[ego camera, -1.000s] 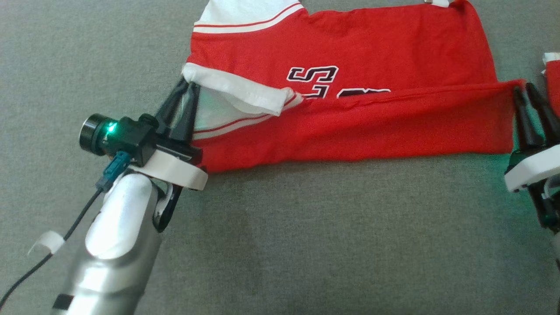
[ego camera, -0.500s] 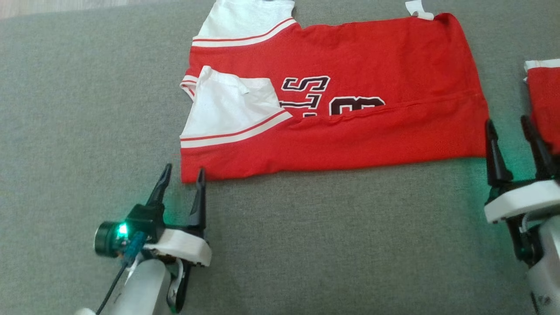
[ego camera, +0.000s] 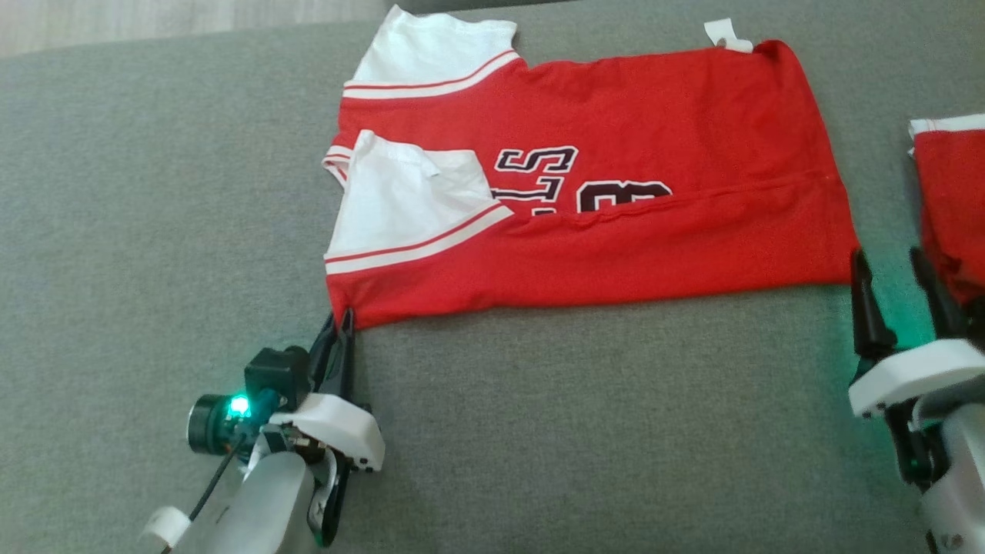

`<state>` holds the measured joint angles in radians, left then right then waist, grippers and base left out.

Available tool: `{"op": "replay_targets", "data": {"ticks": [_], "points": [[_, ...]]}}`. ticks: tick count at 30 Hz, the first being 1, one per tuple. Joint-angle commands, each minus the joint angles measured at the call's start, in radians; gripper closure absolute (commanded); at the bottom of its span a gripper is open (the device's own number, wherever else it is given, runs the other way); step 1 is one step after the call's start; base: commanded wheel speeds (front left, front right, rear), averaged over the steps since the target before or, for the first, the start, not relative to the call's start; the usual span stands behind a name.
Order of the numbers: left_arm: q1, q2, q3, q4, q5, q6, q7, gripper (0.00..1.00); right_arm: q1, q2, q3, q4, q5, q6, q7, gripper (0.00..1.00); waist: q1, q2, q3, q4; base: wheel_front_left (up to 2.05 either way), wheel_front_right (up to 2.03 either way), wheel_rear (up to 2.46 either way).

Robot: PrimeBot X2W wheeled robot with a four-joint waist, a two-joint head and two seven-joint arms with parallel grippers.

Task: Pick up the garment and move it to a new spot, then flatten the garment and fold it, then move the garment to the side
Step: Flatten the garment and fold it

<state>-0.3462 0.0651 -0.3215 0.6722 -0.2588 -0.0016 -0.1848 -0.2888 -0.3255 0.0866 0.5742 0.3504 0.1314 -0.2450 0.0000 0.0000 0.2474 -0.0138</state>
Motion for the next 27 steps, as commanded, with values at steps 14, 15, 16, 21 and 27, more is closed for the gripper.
{"op": "replay_targets", "data": {"ticks": [14,15,16,21,27], "points": [[0.039,0.027,0.006,-0.141,-0.023,-0.024,-0.02,1.0,-0.066,-0.037,0.094,0.161,0.13,-0.001,0.096,1.0,0.0,0.0,-0.015,0.051,0.0,0.0,0.0],[0.041,0.027,0.005,-0.148,-0.025,-0.024,-0.019,1.0,-0.069,-0.041,0.1,0.165,0.134,-0.001,0.093,1.0,0.0,0.0,-0.017,0.053,0.0,0.0,0.0],[0.041,0.027,0.005,-0.148,-0.025,-0.024,-0.019,1.0,-0.069,-0.041,0.1,0.165,0.134,-0.001,0.093,1.0,0.0,0.0,-0.017,0.053,0.0,0.0,0.0],[0.065,0.038,0.002,-0.176,-0.031,-0.022,-0.017,1.0,-0.055,-0.07,0.127,0.174,0.159,-0.001,0.075,1.0,0.0,0.0,-0.038,0.058,0.0,0.0,0.0],[0.175,0.07,-0.007,-0.255,-0.039,-0.014,0.004,1.0,0.047,-0.128,0.139,0.144,0.2,-0.001,0.065,1.0,0.0,0.0,-0.089,0.053,0.0,0.0,0.0]]}}
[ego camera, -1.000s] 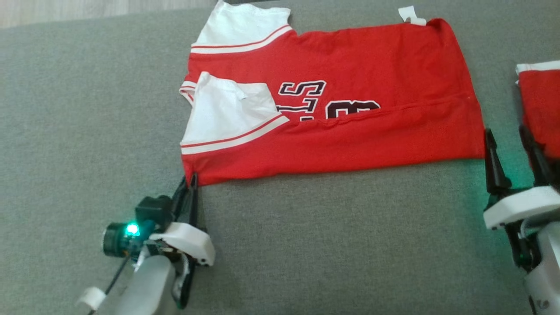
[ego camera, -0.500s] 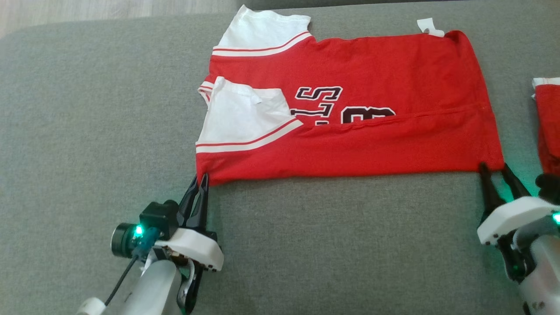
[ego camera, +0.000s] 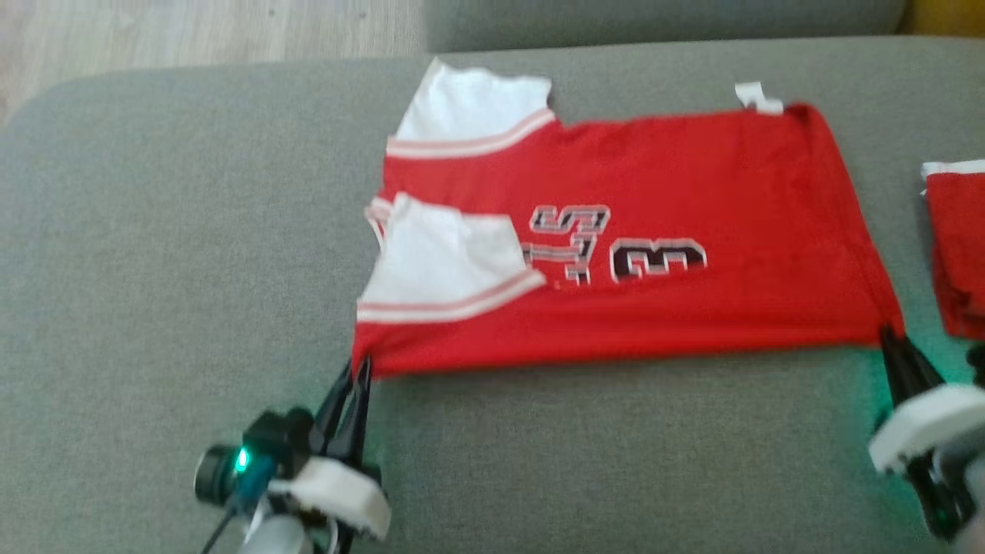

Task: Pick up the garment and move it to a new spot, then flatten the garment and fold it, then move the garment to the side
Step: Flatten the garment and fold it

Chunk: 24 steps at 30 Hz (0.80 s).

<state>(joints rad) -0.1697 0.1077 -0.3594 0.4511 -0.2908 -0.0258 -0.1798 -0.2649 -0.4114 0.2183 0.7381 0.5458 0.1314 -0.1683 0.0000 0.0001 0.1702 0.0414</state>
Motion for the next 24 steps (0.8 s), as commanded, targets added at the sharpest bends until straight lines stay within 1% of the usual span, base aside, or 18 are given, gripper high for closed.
{"op": "replay_targets", "data": {"ticks": [1,8,13,19,20,22,23,24], "points": [[0.02,0.031,0.029,-0.05,-0.009,0.013,0.005,1.0,0.042,-0.049,0.006,-0.029,0.007,-0.001,-0.009,1.0,0.0,-0.0001,-0.018,-0.003,0.0,0.0,0.0],[0.184,0.053,0.011,-0.173,-0.023,0.034,0.049,1.0,0.199,-0.075,-0.026,-0.13,0.028,-0.001,0.009,1.0,0.0,-0.0001,-0.056,-0.005,0.0,0.0,0.0],[0.272,0.065,-0.001,-0.264,-0.037,0.051,0.101,1.0,0.295,-0.067,-0.072,-0.2,0.007,-0.001,0.039,1.0,0.0,-0.0001,-0.068,-0.005,0.0,0.0,0.0],[0.3,0.075,-0.009,-0.327,-0.045,0.062,0.151,1.0,0.344,-0.044,-0.127,-0.278,-0.027,-0.001,0.086,1.0,0.0,-0.0001,-0.066,-0.004,0.0,0.0,0.0],[0.298,0.074,-0.01,-0.33,-0.047,0.064,0.155,0.93,0.348,-0.04,-0.135,-0.288,-0.033,-0.001,0.094,0.76,0.0,-0.0001,-0.066,-0.005,0.0,0.0,0.0],[0.299,0.074,-0.011,-0.332,-0.053,0.063,0.163,0.29,0.355,-0.032,-0.15,-0.304,-0.048,-0.001,0.11,0.0,0.0,-0.0001,-0.067,-0.008,0.0,0.0,0.0],[0.3,0.074,-0.012,-0.333,-0.054,0.064,0.168,0.0,0.357,-0.028,-0.162,-0.312,-0.057,-0.001,0.115,0.0,0.0,-0.0001,-0.068,-0.01,0.0,0.0,0.0],[0.302,0.074,-0.015,-0.333,-0.056,0.064,0.174,0.0,0.359,-0.024,-0.172,-0.321,-0.065,-0.001,0.12,0.0,0.0,-0.0001,-0.07,-0.013,0.0,0.0,0.0]]}}
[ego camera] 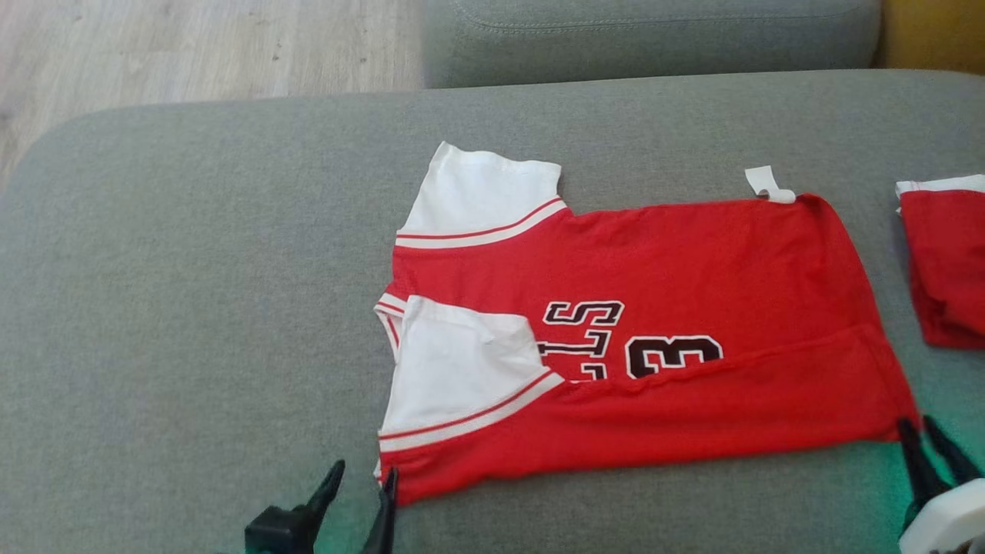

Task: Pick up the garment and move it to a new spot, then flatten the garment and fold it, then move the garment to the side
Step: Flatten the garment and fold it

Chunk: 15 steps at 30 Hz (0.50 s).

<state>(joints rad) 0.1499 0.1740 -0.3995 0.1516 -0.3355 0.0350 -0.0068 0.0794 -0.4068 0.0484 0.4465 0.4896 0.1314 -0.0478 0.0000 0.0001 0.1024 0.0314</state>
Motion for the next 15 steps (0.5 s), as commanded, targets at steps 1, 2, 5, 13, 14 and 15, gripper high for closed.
{"op": "replay_targets", "data": {"ticks": [1,2,5,13,14,15], "points": [[-0.016,0.008,0.024,-0.035,-0.013,0.004,0.006,0.0,0.02,-0.025,-0.011,-0.041,-0.017,-0.001,0.004,0.0,0.0,-0.0001,-0.005,-0.006,0.0,0.0,0.0],[-0.015,0.008,0.025,-0.04,-0.016,0.006,0.011,0.0,0.025,-0.022,-0.021,-0.053,-0.026,-0.001,0.006,0.0,0.0,-0.0001,-0.007,-0.01,0.0,0.0,0.0],[-0.025,0.02,0.033,-0.072,-0.02,0.006,0.019,0.0,0.036,-0.014,-0.05,-0.106,-0.052,-0.001,0.014,0.0,0.0,-0.0001,-0.008,-0.024,0.0,0.0,0.0],[-0.202,0.108,0.075,-0.153,-0.004,-0.026,0.102,0.0,0.047,0.009,-0.097,-0.264,-0.106,-0.001,0.058,0.0,0.0,-0.0001,0.027,-0.065,0.0,0.0,0.0],[-0.25,0.119,0.08,-0.158,-0.004,-0.037,0.124,0.0,0.047,0.012,-0.101,-0.281,-0.111,-0.001,0.065,0.0,0.0,-0.0001,0.036,-0.068,0.0,0.0,0.0],[-0.301,0.129,0.083,-0.159,-0.007,-0.051,0.149,0.0,0.047,0.014,-0.105,-0.295,-0.117,-0.001,0.071,0.0,0.0,-0.0001,0.046,-0.072,0.0,0.0,0.0]]}}
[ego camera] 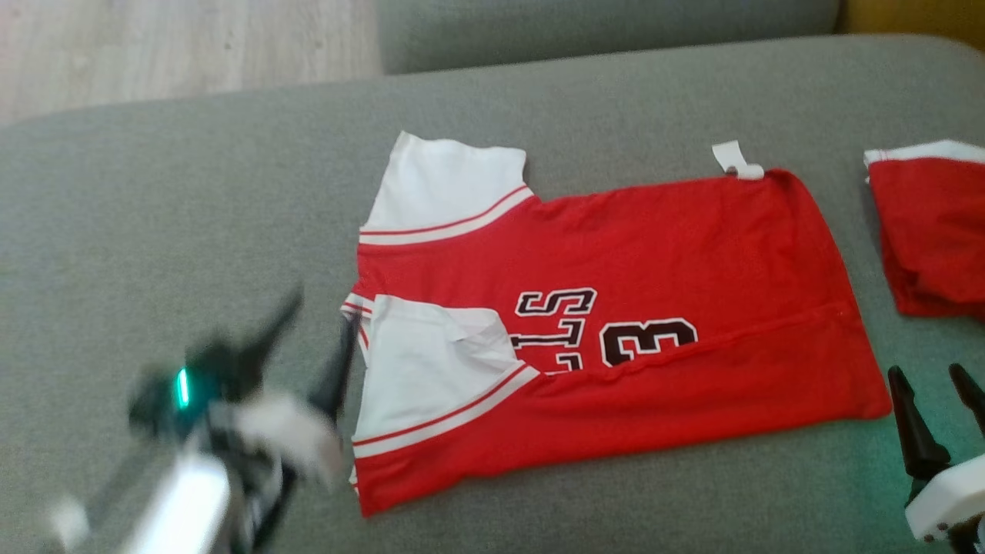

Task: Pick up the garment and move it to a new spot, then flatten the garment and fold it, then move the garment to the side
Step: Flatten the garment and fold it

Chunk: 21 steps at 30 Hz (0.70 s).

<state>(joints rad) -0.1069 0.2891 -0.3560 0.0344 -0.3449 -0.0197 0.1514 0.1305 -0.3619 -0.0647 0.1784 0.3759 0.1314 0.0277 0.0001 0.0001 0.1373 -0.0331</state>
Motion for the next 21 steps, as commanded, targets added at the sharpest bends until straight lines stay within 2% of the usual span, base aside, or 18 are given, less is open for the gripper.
{"op": "replay_targets", "data": {"ticks": [1,5,9,15,21], "points": [[-0.099,0.024,0.042,-0.037,-0.001,-0.011,0.019,0.0,-0.006,-0.03,0.004,-0.039,-0.01,-0.001,0.002,0.0,-0.0001,-0.0001,0.022,-0.01,0.0,0.0,0.0],[-0.325,0.026,0.047,0.027,-0.075,-0.066,0.152,0.0,-0.023,-0.031,-0.002,-0.08,-0.024,-0.001,0.021,0.0,-0.0001,-0.0001,0.08,-0.026,0.0,0.0,0.0],[-0.535,0.042,0.021,0.153,-0.134,-0.098,0.273,0.0,-0.057,-0.031,0.012,-0.096,-0.055,-0.001,0.03,0.0,-0.0001,-0.0001,0.136,-0.059,0.0,0.0,0.0],[-0.784,0.09,-0.062,0.324,-0.173,-0.11,0.44,0.0,-0.119,-0.018,0.035,-0.109,-0.077,-0.001,0.027,0.0,-0.0001,-0.0001,0.246,-0.106,0.0,0.0,0.0],[-0.923,0.135,-0.125,0.457,-0.191,-0.111,0.512,0.0,-0.181,-0.011,0.075,-0.093,-0.081,-0.001,0.007,0.0,-0.0001,-0.0001,0.317,-0.155,0.0,0.0,0.0]]}}
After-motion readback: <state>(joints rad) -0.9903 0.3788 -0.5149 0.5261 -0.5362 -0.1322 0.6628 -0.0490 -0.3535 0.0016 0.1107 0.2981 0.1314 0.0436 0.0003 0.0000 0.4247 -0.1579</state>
